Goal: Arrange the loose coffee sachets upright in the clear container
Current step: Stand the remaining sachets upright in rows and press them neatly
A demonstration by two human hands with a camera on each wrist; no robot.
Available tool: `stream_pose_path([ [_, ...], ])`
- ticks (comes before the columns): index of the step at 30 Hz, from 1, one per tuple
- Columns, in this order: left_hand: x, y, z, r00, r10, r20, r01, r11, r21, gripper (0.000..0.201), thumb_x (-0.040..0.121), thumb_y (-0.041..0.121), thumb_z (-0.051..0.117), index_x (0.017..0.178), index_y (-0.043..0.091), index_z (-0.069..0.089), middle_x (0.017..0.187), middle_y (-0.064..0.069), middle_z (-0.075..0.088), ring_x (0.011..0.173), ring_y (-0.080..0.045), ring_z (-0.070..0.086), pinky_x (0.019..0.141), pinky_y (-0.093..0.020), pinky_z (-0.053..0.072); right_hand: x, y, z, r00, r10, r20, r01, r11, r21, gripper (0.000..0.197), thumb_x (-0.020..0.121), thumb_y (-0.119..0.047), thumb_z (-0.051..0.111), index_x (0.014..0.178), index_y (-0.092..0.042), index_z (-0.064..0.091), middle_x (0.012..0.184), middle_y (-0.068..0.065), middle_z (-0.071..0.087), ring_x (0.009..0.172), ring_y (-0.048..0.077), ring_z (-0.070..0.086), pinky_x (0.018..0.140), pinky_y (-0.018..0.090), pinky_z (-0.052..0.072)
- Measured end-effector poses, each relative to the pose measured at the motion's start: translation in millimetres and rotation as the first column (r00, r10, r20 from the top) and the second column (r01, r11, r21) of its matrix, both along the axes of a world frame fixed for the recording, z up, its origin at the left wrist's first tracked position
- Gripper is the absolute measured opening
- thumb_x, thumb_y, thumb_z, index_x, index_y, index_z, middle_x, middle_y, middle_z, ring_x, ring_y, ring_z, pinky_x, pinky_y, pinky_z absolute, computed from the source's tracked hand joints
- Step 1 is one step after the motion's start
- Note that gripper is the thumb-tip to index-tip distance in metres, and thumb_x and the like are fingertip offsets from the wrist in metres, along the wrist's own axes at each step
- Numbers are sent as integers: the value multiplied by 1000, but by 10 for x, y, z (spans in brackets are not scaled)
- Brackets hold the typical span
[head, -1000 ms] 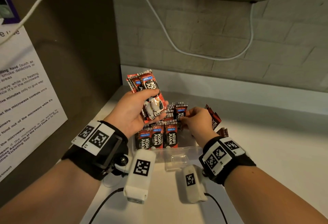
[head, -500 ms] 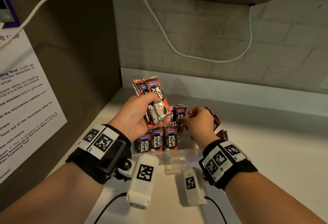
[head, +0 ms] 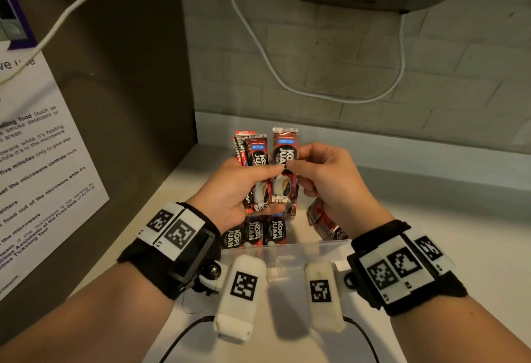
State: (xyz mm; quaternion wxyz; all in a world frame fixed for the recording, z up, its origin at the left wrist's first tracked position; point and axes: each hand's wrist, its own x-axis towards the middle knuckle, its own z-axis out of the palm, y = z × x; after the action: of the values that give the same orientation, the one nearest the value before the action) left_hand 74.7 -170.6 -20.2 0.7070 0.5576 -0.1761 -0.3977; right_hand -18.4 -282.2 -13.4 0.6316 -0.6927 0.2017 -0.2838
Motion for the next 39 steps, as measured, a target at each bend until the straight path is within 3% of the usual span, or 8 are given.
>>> stream_pose_path([
  [4, 77, 50, 36, 994, 92, -61, -93, 995, -23, 15, 82, 23, 72, 91, 13, 63, 89, -6, 64, 76, -23, 72, 51, -39, 59, -43, -205, -99, 957, -286, -47, 284, 958, -40, 21, 86, 3, 61, 72, -13, 58, 65, 6, 64, 48, 13, 57, 45, 23, 43],
  [7, 150, 71, 62, 980, 157, -119, -159, 987, -13, 27, 81, 36, 72, 96, 16, 62, 91, -4, 59, 79, -24, 72, 49, -35, 57, -35, -287, -281, 903, -382, -196, 342, 916, -210, 23, 86, 1, 62, 72, -17, 60, 76, 8, 69, 62, 21, 68, 59, 34, 57],
  [11, 177, 86, 94, 970, 146, -192, -156, 987, -37, 6, 91, 16, 57, 96, 14, 57, 82, -3, 58, 70, -25, 72, 50, -37, 57, 80, -302, -539, 842, -347, -413, 236, 926, -296, 21, 86, -1, 61, 71, -15, 58, 80, 10, 70, 72, 25, 70, 69, 41, 60],
  [21, 209, 150, 106, 969, 126, -211, -146, 986, -83, 4, 92, 10, 52, 90, 13, 54, 84, -6, 64, 77, -29, 74, 53, -41, 58, 281, -391, -795, 802, -323, -503, 234, 944, -233, 19, 88, -3, 56, 75, -16, 54, 91, 12, 69, 84, 28, 68, 78, 46, 58],
  [26, 186, 143, 99, 971, 116, -210, -135, 988, -80, 5, 92, 9, 52, 90, 13, 54, 82, -5, 63, 76, -28, 74, 53, -41, 59, 300, -378, -800, 788, -315, -528, 208, 945, -253, 18, 87, -2, 59, 78, -16, 52, 92, 11, 67, 85, 27, 67, 73, 39, 58],
  [31, 155, 124, 92, 976, 95, -195, -112, 991, -77, 6, 92, 8, 51, 90, 13, 53, 79, -4, 60, 74, -28, 73, 55, -42, 60, 288, -364, -828, 814, -308, -492, 210, 946, -246, 23, 86, -5, 65, 74, -18, 50, 89, 8, 66, 85, 26, 67, 55, 28, 46],
  [36, 129, 120, 90, 977, 76, -202, -93, 993, -75, 9, 92, 7, 51, 98, 14, 53, 80, -5, 61, 74, -28, 73, 56, -43, 60, 294, -354, -853, 800, -328, -502, 222, 940, -260, 21, 85, -5, 64, 78, -19, 51, 88, 7, 64, 85, 26, 66, 77, 43, 58],
  [39, 124, 119, 82, 976, 70, -205, -85, 994, -69, 10, 92, 8, 52, 100, 14, 53, 79, -5, 62, 74, -28, 73, 57, -44, 60, 288, -344, -851, 794, -345, -501, 221, 931, -292, 21, 86, -5, 63, 77, -19, 50, 88, 7, 64, 84, 26, 66, 78, 44, 57],
])
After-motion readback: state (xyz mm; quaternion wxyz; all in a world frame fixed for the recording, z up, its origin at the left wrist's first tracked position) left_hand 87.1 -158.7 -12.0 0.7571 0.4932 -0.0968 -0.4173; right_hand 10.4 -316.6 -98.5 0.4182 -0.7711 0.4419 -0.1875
